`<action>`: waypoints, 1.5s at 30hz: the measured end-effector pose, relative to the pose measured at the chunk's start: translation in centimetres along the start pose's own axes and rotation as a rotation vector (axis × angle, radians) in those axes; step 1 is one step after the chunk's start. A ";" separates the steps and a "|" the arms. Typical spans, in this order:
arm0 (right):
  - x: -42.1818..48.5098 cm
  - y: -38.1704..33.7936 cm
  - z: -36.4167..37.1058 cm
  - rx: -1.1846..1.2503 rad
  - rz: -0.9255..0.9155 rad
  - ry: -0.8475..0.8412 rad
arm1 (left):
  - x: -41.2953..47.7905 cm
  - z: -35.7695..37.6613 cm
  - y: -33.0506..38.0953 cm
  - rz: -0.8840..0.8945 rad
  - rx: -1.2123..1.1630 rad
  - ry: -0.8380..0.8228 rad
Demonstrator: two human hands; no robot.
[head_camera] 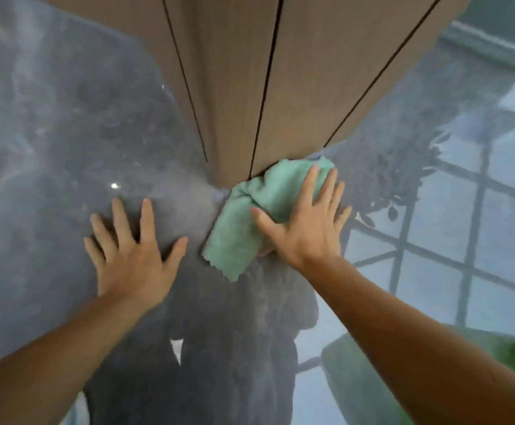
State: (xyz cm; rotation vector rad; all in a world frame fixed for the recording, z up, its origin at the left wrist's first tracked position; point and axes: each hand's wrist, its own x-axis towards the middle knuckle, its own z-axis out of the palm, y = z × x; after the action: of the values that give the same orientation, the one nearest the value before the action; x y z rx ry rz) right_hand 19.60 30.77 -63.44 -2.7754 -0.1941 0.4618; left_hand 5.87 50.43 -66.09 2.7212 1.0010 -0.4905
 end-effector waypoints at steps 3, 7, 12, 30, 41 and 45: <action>1.2 -3.1 3.8 -0.142 0.005 0.021 | -0.3 2.0 -0.5 0.030 0.016 0.097; 1.2 -3.4 5.9 -0.172 -0.007 0.102 | -0.4 2.7 -0.7 0.015 0.000 0.161; 5.7 1.8 2.0 -0.176 0.070 0.160 | -0.5 2.1 -0.4 0.048 -0.029 0.180; 2.8 -5.9 3.5 -0.184 0.129 -0.327 | 0.8 4.7 -1.9 0.097 -0.313 0.146; 13.8 4.2 -6.5 -0.281 0.347 -0.290 | 3.4 10.6 -3.9 0.049 -0.241 0.057; 12.2 3.0 -5.7 -0.296 0.337 -0.314 | 3.0 9.4 -3.8 0.056 -0.225 0.176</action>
State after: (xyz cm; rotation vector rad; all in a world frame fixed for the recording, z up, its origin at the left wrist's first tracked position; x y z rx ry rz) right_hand 33.23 28.59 -62.92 -3.0176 0.1521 1.0307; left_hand 3.28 52.31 -76.22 2.6135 0.9532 -0.1206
